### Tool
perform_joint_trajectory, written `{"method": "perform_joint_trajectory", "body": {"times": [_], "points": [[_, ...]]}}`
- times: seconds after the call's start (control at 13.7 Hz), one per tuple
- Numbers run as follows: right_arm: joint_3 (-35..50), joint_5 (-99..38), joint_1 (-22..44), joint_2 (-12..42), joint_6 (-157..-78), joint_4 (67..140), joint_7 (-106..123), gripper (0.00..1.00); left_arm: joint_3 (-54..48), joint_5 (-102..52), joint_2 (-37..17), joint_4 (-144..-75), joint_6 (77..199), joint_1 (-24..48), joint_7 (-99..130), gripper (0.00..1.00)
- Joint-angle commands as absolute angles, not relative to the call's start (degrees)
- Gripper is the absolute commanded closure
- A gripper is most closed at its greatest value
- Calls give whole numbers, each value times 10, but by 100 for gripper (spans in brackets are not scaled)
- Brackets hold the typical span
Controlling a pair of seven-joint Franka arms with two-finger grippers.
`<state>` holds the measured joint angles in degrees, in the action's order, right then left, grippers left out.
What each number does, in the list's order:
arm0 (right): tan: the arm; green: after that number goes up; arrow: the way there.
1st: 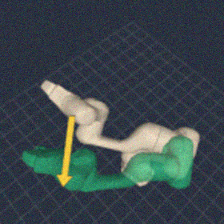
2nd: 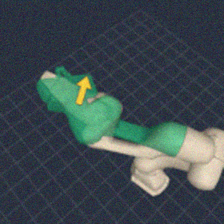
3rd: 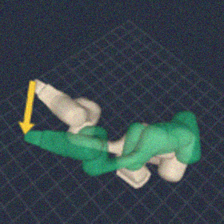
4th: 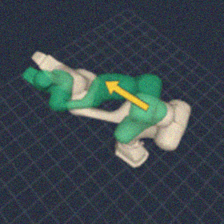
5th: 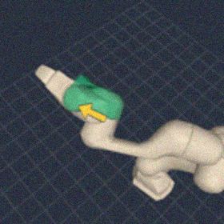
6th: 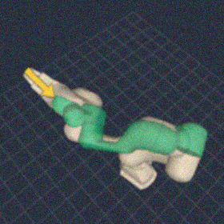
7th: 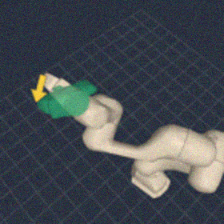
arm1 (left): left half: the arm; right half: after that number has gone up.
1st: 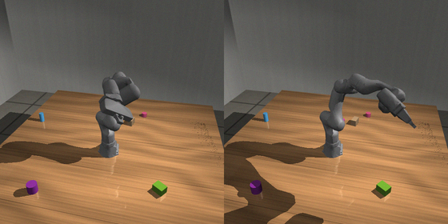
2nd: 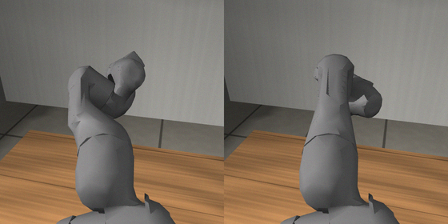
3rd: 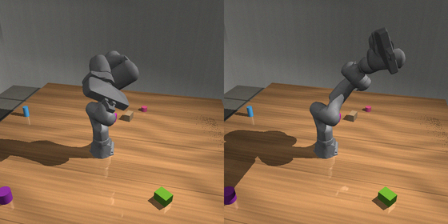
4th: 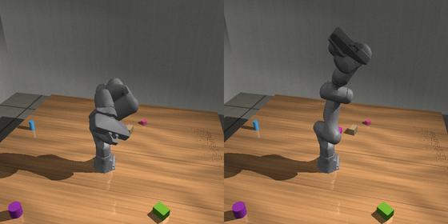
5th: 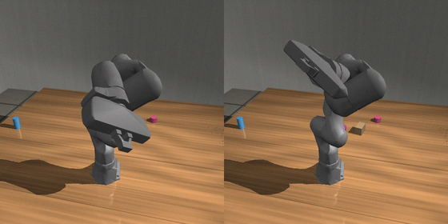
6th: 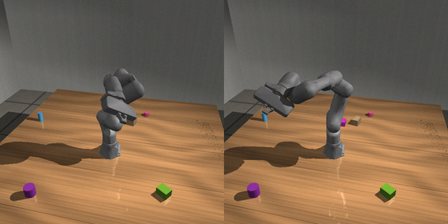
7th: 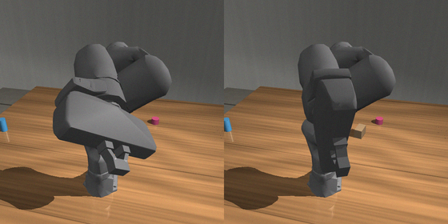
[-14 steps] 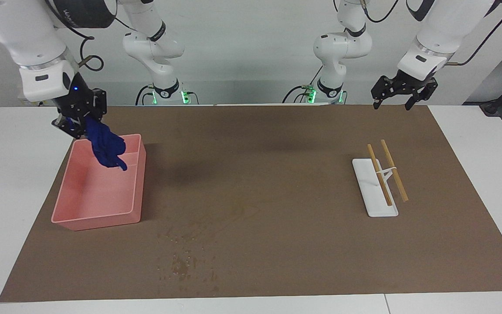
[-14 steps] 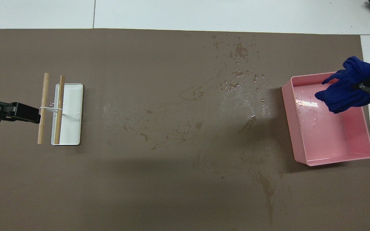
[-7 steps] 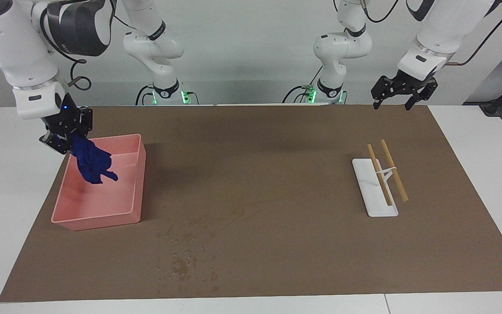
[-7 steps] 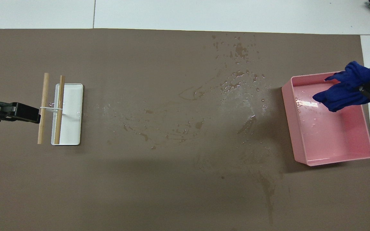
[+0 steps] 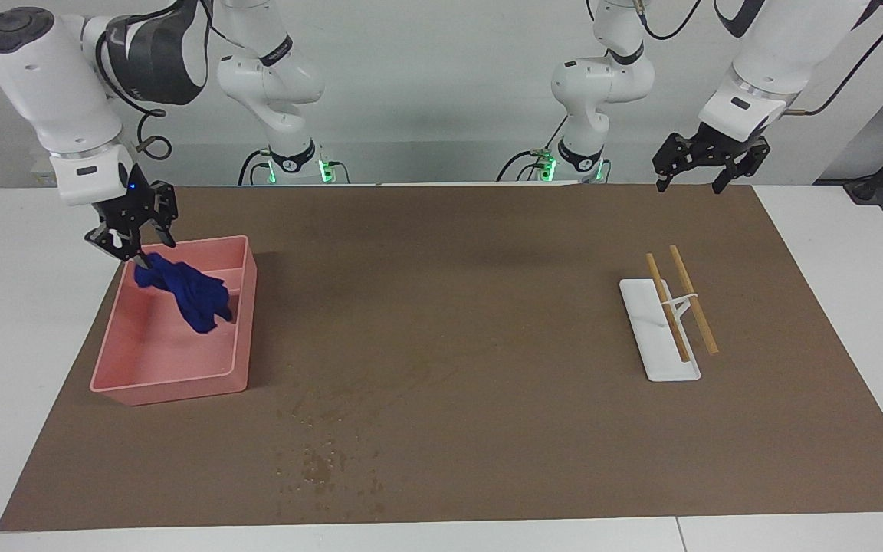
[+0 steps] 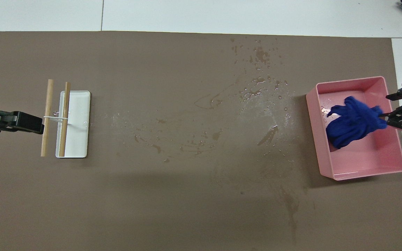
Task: Wipe water with towel using both arms
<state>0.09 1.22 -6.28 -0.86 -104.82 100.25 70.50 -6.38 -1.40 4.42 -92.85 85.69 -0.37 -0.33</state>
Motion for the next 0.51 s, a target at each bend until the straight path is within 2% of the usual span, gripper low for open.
{"method": "perform_joint_trajectory", "body": {"times": [0.0,0.22,0.44], "points": [[4,22,-65,-21,-1059,1018,717,0,-61,-21,57,-942,857,-4,-7,0],[9,12,-64,-21,-1035,1009,698,0,-61,-21,57,-942,857,-4,-7,0],[12,11,-34,-22,-950,967,532,0,-60,-21,57,-942,857,-4,-7,0]]}}
